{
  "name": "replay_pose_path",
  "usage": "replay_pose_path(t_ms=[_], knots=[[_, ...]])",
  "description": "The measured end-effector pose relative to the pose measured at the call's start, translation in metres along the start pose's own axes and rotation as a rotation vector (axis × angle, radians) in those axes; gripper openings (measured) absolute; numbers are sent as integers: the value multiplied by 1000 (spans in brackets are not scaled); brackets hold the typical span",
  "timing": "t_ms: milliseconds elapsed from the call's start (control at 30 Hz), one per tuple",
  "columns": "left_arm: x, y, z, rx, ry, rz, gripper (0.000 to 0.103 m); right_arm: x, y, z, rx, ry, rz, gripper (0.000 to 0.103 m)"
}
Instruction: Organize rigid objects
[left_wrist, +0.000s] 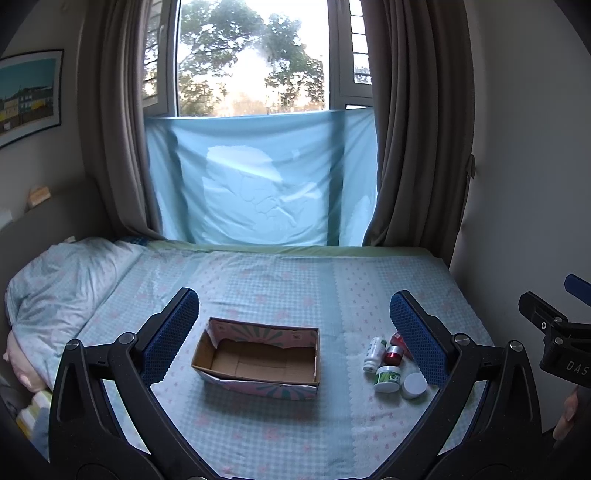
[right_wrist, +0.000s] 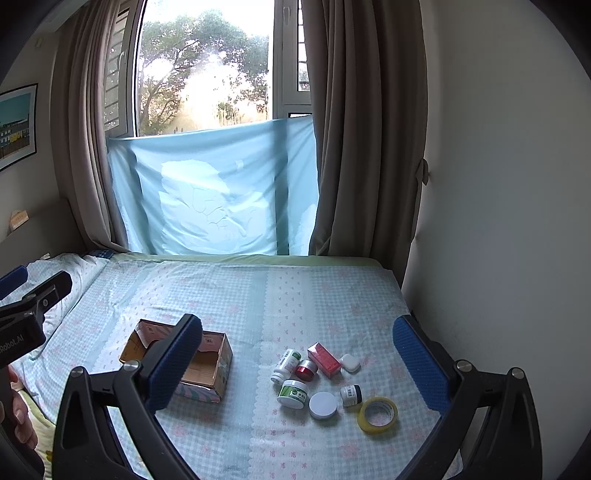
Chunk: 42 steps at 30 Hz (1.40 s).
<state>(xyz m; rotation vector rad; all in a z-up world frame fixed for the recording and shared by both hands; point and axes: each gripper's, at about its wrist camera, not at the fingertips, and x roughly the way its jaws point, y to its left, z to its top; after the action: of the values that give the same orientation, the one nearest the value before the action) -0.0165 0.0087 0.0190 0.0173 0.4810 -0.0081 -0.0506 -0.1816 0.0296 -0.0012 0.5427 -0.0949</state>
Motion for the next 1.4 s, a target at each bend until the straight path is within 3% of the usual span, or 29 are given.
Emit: replay_pose_path(t_ms=[567, 733, 1033, 1400], knots=[[19, -3, 0, 0, 25, -5, 103, 8, 6, -1, -1, 6, 3, 103], [42, -10, -1, 4, 89, -34, 103, 17, 2, -3, 16, 34, -13, 103], [140, -66, -21, 87, 301, -156, 103, 73, -48, -34, 108, 179, -107, 103], [304, -158, -89, 240, 597, -247, 103, 175, -137, -116, 298, 402, -221, 103]])
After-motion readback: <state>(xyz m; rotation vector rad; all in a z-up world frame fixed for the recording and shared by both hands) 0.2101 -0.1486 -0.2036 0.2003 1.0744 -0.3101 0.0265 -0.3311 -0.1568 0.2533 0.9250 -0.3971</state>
